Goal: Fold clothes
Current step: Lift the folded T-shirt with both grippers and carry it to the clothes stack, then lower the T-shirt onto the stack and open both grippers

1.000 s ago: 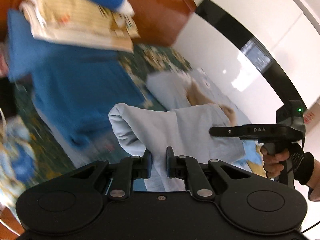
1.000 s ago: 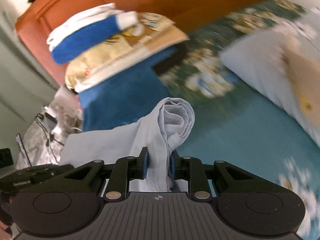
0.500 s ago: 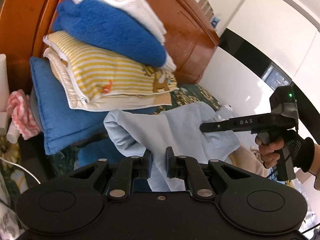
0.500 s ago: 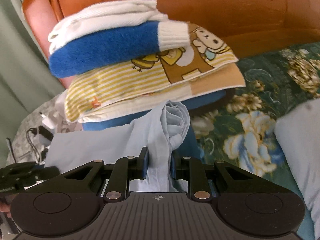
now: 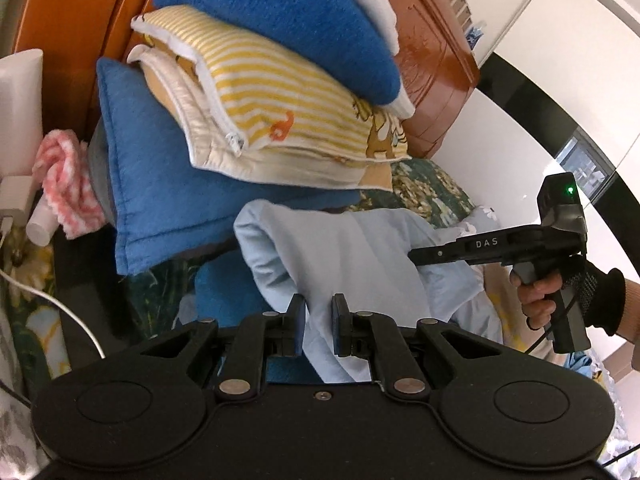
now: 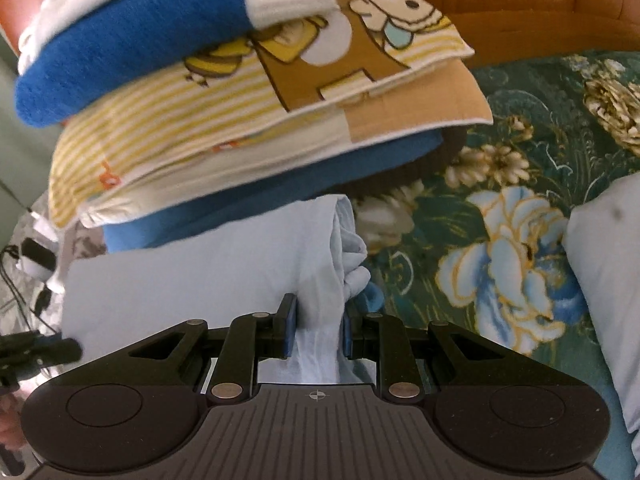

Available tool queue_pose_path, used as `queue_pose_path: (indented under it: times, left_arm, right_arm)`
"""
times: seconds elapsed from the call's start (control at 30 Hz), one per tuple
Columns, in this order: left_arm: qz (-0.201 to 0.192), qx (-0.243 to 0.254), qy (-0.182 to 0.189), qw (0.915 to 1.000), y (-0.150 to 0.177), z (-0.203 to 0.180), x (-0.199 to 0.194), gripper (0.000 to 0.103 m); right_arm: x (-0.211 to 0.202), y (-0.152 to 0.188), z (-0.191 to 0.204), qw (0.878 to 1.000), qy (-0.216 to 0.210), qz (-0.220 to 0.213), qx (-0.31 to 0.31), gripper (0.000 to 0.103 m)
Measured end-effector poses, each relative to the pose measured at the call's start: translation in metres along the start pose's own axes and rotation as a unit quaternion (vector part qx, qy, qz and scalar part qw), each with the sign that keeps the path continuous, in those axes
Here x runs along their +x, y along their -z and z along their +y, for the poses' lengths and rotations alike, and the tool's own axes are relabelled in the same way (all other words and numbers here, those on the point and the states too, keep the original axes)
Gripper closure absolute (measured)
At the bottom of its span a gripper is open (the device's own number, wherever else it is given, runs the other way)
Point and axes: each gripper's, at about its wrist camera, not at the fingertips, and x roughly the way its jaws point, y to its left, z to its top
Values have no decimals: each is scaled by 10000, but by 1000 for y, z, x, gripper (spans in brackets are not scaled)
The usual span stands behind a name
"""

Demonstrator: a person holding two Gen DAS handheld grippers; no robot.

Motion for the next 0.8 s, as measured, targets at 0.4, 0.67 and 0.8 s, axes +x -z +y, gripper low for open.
queue_pose_path:
  times: [0.4,0.67,0.8]
  left_arm:
    - [154,-154,-210,9995,15,16,11,83]
    - [47,-174,-178,9997,5,11,-3,84]
    - [-148,-82,-240,9996,-6,6,-23,87]
  right_arm:
    - [19,5,-9,9998,142,96,70,67]
    - [4,1,2,9994,322,27,-101,67]
    - [-11,2,11,9974,575,-95,-424,64]
